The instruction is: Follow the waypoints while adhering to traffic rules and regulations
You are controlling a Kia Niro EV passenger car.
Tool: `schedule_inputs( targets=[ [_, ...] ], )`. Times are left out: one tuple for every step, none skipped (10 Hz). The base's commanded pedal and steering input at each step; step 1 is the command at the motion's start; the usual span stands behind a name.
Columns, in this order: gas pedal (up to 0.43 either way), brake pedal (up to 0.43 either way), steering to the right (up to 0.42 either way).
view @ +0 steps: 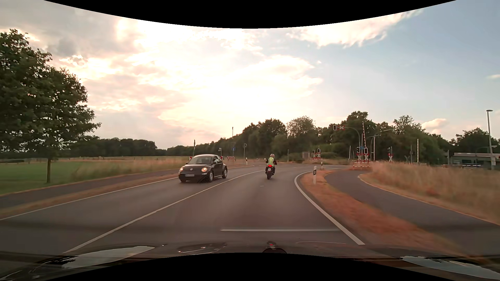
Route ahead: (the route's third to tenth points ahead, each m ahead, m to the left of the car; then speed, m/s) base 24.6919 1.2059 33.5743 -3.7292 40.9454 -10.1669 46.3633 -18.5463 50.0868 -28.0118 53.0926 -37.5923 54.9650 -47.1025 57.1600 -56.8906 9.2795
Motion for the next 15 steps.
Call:
schedule_inputs(
  targets=[
    [0.110, 0.000, -0.024],
    [0.110, 0.000, -0.016],
    [0.110, 0.000, -0.010],
    [0.110, 0.000, -0.007],
    [0.098, 0.000, -0.002],
    [0.098, 0.000, 0.005],
    [0.098, 0.000, 0.014],
    [0.098, 0.000, 0.026],
    [0.098, 0.000, 0.040],
    [0.110, 0.000, 0.052],
    [0.110, 0.000, 0.064],
    [0.118, 0.000, 0.075],
    [0.118, 0.000, 0.087],
    [0.118, 0.000, 0.100],
    [0.118, 0.000, 0.109]
  ],
)
